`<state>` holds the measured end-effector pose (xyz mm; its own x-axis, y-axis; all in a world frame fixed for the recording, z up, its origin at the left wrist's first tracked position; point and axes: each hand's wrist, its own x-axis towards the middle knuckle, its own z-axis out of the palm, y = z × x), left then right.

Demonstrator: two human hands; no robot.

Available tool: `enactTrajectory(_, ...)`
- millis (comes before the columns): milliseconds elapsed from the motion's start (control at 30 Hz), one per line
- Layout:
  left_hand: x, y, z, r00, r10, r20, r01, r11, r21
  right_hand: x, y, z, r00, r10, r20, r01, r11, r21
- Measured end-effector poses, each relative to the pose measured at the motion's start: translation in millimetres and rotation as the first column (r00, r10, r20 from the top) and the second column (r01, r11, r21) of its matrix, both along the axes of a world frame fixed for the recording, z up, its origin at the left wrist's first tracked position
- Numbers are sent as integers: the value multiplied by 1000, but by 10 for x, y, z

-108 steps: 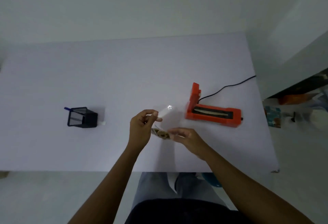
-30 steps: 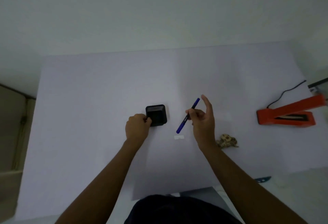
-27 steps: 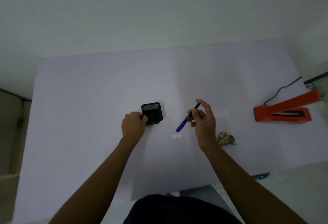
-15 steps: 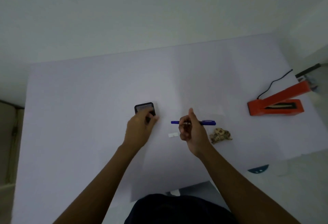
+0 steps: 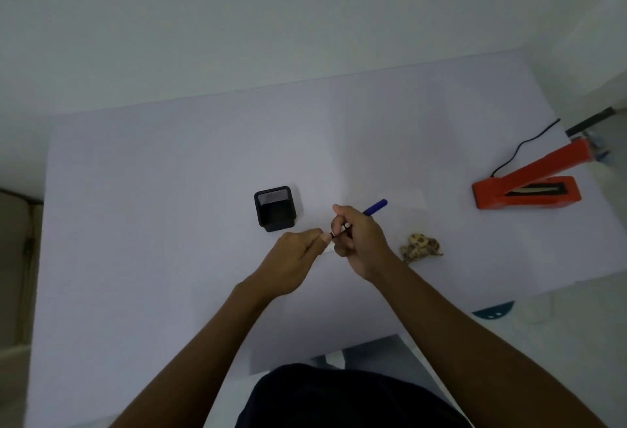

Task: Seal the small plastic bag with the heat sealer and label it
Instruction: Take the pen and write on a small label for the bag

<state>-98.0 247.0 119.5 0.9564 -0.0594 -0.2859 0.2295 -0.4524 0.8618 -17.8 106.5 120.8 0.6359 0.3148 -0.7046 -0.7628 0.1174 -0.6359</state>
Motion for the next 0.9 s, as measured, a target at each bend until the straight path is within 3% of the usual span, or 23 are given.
enactTrajectory(100, 34, -6, 49, 992, 32, -121, -52, 986, -160, 65, 74, -56, 999, -35, 5, 35, 999, 11)
enactTrajectory(200, -4, 104, -13, 959, 73, -275, -175, 913, -368, 239, -159, -296, 945, -322, -59, 322, 947, -9)
enactTrajectory(233, -56, 191, -72, 954, 90, -285, -193, 915, -354, 324, -332, -396, 913, -406, -47, 404, 914, -47)
enactTrajectory(333, -235, 463, -445, 985, 27, -170, -18, 998, 55, 449, -743, -586, 914, -403, 43, 404, 895, -188)
enactTrajectory(400, -274, 546, -749, 990, -34, -134, 73, 951, 300, 402, -737, -662, 949, -305, 82, 315, 924, -218)
enactTrajectory(533, -151, 534, -1111, 995, -11, -96, 63, 830, 554, 174, -484, -842, 985, -158, 73, 172, 948, -270)
enactTrajectory(667, -73, 525, -1255, 990, 3, -143, 88, 776, 624, -75, -385, -935, 997, -66, 43, 76, 950, -302)
enactTrajectory(900, -36, 555, -1303, 995, -12, -100, 75, 753, 654, -216, -439, -975, 998, -52, 23, 56, 947, -317)
